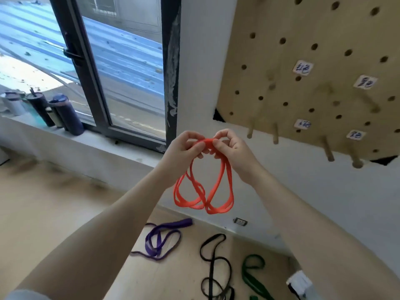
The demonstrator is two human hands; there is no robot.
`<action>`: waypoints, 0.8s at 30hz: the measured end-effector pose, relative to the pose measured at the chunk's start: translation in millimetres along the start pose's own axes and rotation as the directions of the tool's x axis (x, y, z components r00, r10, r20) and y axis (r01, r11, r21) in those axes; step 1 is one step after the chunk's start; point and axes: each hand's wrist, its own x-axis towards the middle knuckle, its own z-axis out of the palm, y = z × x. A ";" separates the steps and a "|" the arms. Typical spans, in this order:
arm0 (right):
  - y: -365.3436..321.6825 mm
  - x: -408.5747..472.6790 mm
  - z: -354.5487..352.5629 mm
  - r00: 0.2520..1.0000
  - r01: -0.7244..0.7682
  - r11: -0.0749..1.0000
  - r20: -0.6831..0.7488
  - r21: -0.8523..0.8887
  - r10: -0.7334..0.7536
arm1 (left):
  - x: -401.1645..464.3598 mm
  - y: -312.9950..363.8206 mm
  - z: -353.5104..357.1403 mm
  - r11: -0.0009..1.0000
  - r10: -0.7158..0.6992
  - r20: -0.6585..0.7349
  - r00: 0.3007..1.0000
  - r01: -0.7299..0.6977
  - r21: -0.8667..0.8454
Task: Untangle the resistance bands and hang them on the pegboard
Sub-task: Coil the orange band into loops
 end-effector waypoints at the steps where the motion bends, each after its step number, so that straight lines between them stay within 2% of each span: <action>1: -14.6 -2.8 -7.4 1.000 0.010 1.000 -0.008 -0.028 -0.010 | -0.1 13.7 2.5 1.000 0.002 0.016 1.000 -0.002 -0.005; 5: -50.0 -20.7 -29.1 0.995 0.037 0.994 -0.093 -0.100 -0.047 | 4.8 57.5 11.8 0.999 0.041 0.071 0.997 -0.041 0.004; 9: -68.7 -30.6 -48.5 0.970 0.086 0.987 -0.216 -0.133 -0.114 | 11.8 85.8 27.3 0.987 0.140 0.153 0.978 -0.151 0.062; 12: -73.5 -31.5 -65.3 0.950 0.131 0.979 -0.262 -0.158 -0.169 | 26.2 95.8 37.4 0.972 0.201 0.237 0.950 -0.223 0.069; 16: -74.1 -23.6 -85.2 0.910 0.177 0.969 -0.346 -0.174 -0.228 | 54.3 104.5 47.7 0.922 0.246 0.363 0.899 -0.332 0.198; 20: -75.7 -0.1 -100.1 0.861 0.165 0.959 -0.440 -0.229 -0.254 | 86.5 111.3 53.9 0.912 0.282 0.293 0.914 -0.350 0.214; 24: -70.3 27.3 -111.4 0.834 0.160 0.940 -0.469 -0.302 -0.293 | 121.7 112.2 58.6 0.860 0.376 0.249 0.893 -0.436 0.266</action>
